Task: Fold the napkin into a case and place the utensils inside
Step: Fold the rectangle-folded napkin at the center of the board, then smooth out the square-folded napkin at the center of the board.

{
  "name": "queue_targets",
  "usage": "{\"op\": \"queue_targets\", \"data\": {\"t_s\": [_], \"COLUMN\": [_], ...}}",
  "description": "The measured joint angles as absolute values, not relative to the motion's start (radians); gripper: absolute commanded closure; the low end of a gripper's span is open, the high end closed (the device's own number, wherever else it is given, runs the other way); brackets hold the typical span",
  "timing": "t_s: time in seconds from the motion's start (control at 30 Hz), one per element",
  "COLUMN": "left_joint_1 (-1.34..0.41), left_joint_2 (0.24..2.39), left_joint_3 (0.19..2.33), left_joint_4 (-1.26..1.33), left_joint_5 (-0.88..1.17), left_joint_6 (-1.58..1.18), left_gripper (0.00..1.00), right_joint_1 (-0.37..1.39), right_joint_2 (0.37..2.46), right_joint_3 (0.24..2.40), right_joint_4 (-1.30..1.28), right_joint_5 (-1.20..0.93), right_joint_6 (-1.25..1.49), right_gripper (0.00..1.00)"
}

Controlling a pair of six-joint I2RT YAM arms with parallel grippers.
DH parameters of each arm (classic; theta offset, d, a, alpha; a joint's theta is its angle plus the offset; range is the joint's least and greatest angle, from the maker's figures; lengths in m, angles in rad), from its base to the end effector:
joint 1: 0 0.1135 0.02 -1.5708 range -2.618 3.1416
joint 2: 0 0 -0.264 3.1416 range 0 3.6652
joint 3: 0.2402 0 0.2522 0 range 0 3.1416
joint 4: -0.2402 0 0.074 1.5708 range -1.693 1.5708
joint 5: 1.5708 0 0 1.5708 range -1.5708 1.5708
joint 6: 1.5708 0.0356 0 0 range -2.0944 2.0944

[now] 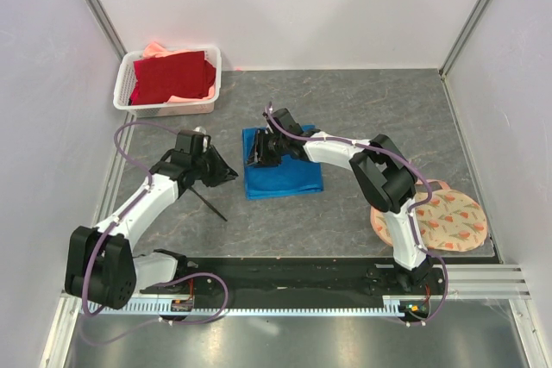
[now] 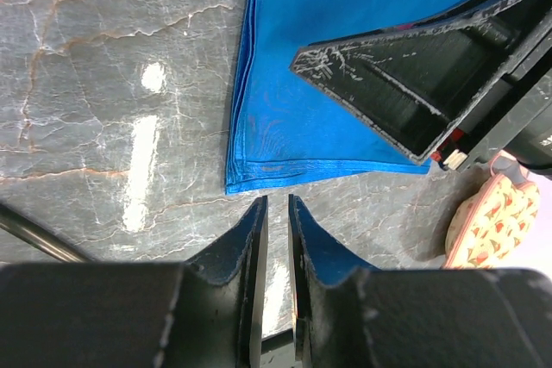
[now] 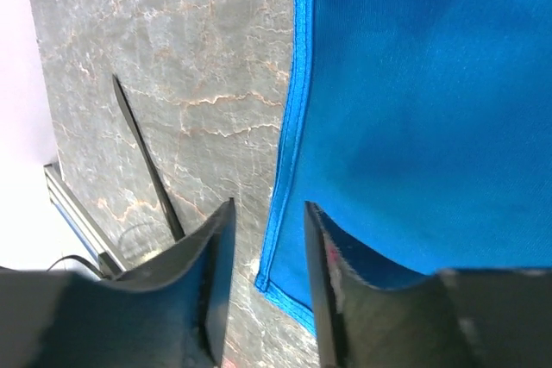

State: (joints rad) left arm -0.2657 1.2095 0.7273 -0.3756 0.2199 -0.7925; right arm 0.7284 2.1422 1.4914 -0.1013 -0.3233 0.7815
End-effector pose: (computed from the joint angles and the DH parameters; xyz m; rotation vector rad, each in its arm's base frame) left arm 0.2321 -0.0712 0.2178 -0.5603 2.4789 -0.7193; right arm 0.3452 0.3231 0.1613 -0.1127 2.5556 1.0617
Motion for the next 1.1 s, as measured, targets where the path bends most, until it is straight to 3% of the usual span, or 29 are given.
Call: {"op": "queue_targets", "data": {"t_s": [0.23,0.43,0.67,1.1], "left_joint_1": [-0.265,-0.266,-0.291,-0.35], "left_joint_2": [1.278,1.389,1.432,1.468], "left_joint_3": [0.785,0.804,0.802,0.783], "left_joint_4": [-0.376,-0.359,-0.369,-0.387], "left_joint_5": [0.283,0.343,0.35,0.314], "left_joint_6": [-0.787,-0.774,-0.746,-0.794], "left_gripper": [0.76,0.63,0.62,0.6], "right_joint_1": [0.727,0.681,0.535,0.521], "right_joint_2": [2.117,1.953,1.766,1.697], "right_joint_3": [1.48,1.321,1.11,1.058], "right_joint_4": [-0.132,-0.143,-0.163,-0.184], "right_joint_5": [-0.333,-0.355,-0.387,-0.381], "right_joint_6": [0.733,0.681,0.601,0.542], "right_gripper": [0.4,0.44,0.45,0.46]}}
